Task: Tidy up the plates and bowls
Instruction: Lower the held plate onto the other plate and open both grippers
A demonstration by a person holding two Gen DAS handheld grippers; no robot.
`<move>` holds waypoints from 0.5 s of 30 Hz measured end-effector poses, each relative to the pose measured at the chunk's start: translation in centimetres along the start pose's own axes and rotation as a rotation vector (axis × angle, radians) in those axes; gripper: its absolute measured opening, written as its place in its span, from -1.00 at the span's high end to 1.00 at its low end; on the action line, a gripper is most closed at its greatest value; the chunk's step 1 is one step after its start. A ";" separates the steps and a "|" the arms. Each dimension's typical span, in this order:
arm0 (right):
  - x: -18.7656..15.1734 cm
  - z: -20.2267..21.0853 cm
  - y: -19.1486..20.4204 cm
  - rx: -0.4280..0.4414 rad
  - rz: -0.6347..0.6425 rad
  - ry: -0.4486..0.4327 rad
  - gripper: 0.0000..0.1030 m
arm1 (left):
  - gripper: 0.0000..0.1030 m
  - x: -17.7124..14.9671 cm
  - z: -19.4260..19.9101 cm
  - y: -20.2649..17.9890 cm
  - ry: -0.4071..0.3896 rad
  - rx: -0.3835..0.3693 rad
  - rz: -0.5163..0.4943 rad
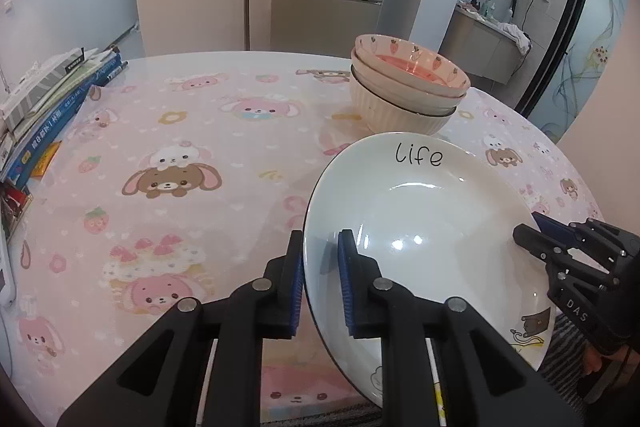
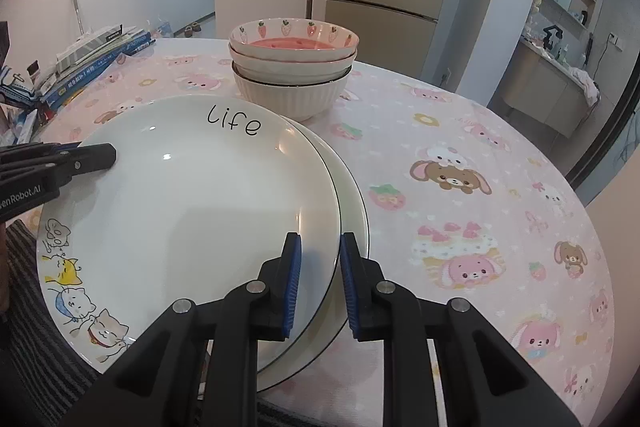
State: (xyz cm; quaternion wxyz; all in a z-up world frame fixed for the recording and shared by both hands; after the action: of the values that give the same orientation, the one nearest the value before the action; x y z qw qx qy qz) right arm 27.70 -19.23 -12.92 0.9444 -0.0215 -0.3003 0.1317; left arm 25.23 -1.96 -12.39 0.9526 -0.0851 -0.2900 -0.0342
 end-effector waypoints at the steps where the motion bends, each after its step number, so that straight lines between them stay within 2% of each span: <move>1: 0.0 0.0 -0.1 0.008 -0.005 0.002 0.58 | 0.72 0.0 0.0 0.0 -0.004 0.002 -0.003; 8: 0.0 0.2 -0.5 0.065 -0.049 0.010 0.59 | 0.71 0.1 -0.2 -0.2 -0.017 0.000 -0.018; 15: -0.1 0.3 -1.2 0.114 -0.084 0.019 0.72 | 0.71 0.1 -0.3 -0.4 -0.013 -0.011 -0.037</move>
State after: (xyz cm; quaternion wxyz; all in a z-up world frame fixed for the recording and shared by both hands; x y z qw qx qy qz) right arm 27.77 -20.43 -12.60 0.9517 0.0438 -0.2839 0.1087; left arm 25.45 -2.40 -12.52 0.9495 -0.0849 -0.2975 -0.0530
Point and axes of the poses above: each gripper's, at about its wrist camera, not at the fingertips, and z roughly against the way its jaws point, y to its left, x to its top, the point moved 9 cm from there along -z, roughly the way its jaws point, and after that the axes turned 5 degrees about y, right-handed, at the moved point
